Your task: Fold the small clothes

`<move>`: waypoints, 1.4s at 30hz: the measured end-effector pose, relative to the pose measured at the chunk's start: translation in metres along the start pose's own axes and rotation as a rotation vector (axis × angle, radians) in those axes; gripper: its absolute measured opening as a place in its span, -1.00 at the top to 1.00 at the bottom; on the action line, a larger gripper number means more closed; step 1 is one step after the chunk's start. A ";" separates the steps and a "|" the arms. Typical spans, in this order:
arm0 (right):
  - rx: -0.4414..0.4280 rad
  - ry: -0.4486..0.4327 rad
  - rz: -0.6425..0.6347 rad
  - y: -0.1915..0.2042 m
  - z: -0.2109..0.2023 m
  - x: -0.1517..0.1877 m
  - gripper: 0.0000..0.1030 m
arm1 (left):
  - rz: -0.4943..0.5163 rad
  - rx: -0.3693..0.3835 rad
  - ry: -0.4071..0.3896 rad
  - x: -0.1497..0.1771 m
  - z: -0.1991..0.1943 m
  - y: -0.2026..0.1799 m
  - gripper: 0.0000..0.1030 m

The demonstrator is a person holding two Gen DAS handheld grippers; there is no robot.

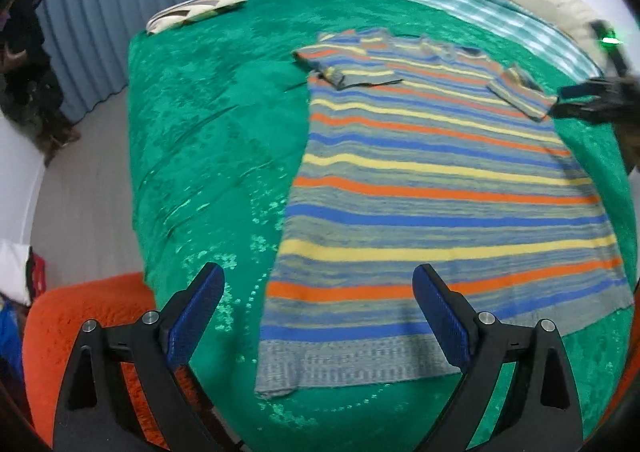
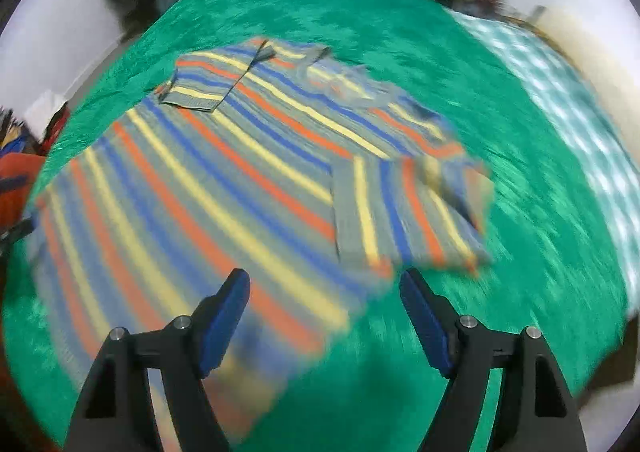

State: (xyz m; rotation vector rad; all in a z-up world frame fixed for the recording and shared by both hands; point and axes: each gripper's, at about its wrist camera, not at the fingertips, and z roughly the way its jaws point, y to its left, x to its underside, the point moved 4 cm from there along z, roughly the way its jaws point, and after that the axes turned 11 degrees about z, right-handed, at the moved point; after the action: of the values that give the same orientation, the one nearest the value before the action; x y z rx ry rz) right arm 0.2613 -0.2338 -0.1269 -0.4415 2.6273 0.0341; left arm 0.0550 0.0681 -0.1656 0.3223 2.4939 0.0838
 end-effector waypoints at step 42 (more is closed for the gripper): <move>-0.090 -0.009 1.272 -0.275 -0.009 0.173 0.95 | 0.083 -0.012 0.073 0.001 0.016 -0.026 -0.86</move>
State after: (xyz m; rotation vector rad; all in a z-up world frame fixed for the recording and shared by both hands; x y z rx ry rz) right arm 0.1989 -0.5481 -0.1842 1.2145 2.4420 0.5403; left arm 0.0587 0.0432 -0.1823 0.4255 2.5510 0.1463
